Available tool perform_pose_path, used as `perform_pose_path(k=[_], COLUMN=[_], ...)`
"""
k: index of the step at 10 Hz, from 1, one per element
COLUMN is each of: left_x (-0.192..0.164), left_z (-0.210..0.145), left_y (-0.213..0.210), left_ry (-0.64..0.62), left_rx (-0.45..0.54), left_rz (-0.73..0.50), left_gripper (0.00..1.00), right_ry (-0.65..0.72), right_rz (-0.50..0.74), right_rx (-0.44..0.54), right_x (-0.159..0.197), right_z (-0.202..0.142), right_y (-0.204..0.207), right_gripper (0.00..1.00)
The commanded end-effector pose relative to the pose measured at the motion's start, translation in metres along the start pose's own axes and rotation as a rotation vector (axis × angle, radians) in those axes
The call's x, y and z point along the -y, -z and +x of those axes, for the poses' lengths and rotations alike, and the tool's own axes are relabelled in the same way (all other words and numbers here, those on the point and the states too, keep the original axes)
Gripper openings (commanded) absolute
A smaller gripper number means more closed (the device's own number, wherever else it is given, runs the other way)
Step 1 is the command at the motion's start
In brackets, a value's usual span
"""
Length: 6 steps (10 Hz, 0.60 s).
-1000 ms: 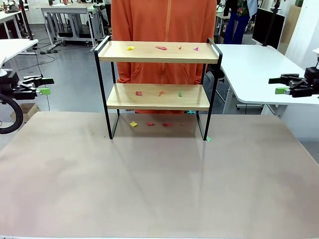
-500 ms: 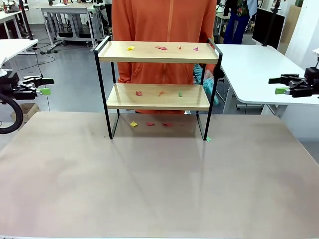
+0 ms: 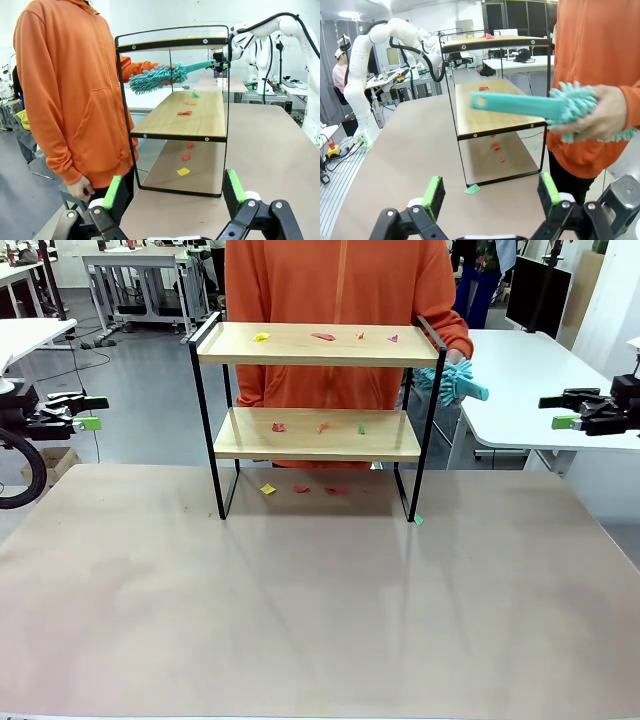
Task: Clean the shelf.
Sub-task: Pick up the Duster handed by the human.
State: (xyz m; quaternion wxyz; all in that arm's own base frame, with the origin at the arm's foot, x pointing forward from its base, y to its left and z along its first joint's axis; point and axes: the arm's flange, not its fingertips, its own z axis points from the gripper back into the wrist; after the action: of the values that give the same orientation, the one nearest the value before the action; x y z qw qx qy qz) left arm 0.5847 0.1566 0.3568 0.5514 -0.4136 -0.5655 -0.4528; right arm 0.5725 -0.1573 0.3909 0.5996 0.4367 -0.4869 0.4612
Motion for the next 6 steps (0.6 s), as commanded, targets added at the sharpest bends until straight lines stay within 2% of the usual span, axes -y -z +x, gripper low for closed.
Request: perform_pose_path(k=[1,6], left_x=[-0.0009,-0.0009], left_z=[0.0007,0.0007], left_y=[0.0012,0.0012], left_ry=[0.011,0.011], left_rx=[-0.003,-0.003], left_rz=[0.007,0.007], left_gripper=[1.0,1.0], right_ry=[-0.003,-0.003], right_rz=[-0.001,-0.001], right_rx=[0.001,0.001], right_x=[-0.0001,-0.0001], right_z=[0.0014,0.0014], right_y=[-0.0001,-0.0001], right_gripper=[1.0,1.0])
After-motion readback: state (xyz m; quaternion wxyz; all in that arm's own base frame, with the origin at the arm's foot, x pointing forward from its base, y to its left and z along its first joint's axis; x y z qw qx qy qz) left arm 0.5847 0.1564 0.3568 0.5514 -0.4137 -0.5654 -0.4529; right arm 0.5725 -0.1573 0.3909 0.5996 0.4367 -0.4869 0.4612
